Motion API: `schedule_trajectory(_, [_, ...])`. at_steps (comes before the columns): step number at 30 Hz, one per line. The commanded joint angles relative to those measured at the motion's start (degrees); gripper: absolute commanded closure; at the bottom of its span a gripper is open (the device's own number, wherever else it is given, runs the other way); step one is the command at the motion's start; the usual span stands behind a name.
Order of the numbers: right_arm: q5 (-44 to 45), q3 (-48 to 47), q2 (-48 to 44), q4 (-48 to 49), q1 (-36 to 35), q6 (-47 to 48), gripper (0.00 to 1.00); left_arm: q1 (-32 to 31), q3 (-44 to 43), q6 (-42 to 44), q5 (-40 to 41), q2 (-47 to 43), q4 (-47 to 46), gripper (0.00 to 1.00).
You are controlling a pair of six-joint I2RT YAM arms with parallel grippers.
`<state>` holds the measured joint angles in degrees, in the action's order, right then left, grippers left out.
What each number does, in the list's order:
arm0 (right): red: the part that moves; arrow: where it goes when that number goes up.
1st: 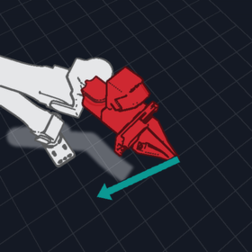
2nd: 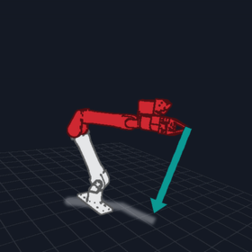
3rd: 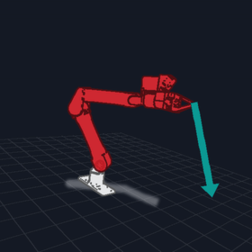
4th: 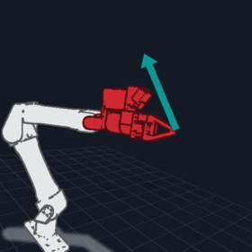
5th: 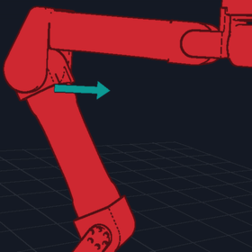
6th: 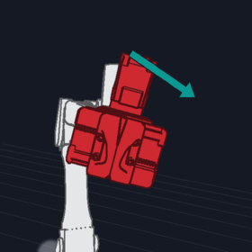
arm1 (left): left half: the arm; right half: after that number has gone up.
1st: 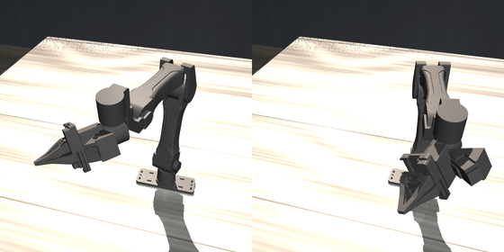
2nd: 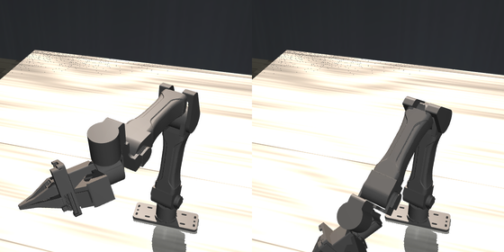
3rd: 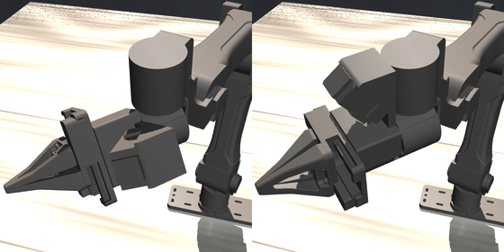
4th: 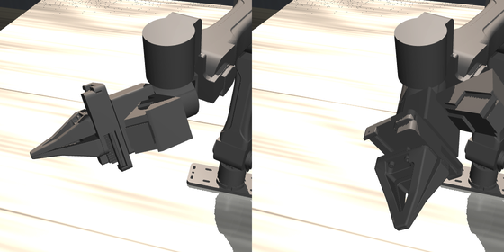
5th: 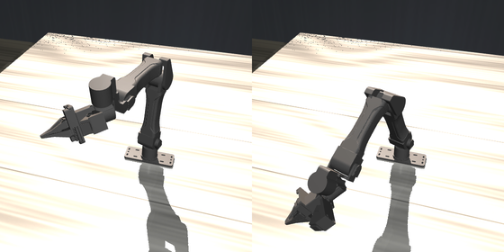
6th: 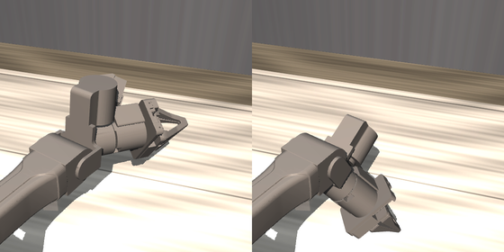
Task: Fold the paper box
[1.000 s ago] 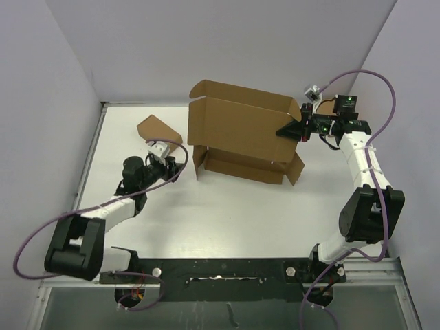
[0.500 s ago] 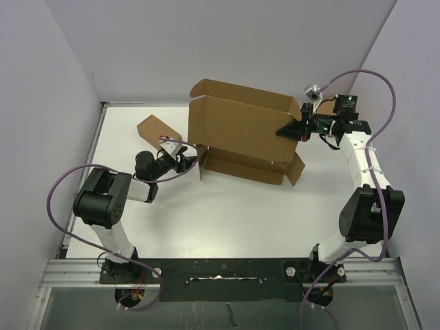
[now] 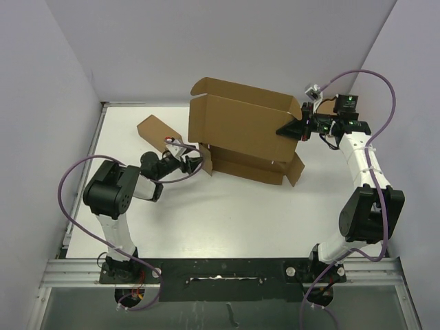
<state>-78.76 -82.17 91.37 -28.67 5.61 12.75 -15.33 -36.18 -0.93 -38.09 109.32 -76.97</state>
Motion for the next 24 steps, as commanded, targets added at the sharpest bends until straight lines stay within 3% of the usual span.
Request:
schedule_trajectory(1, [-1.31, 0.68, -0.93, 2.45, -0.02, -1.53, 1.0, -1.28, -3.5, -0.42, 0.12, 2.33, -5.6, 0.44])
schedule_trajectory(14, [-1.75, 1.05, -0.73, 3.09, -0.29, -2.18, 1.0, -6.01, -5.47, 2.43, 11.5, 4.16, -6.72, 0.46])
schedule_trajectory(24, [-2.01, 1.22, -0.56, 3.09, -0.33, -2.29, 1.0, -8.16, -6.85, 2.51, 17.12, 6.12, -7.01, 0.61])
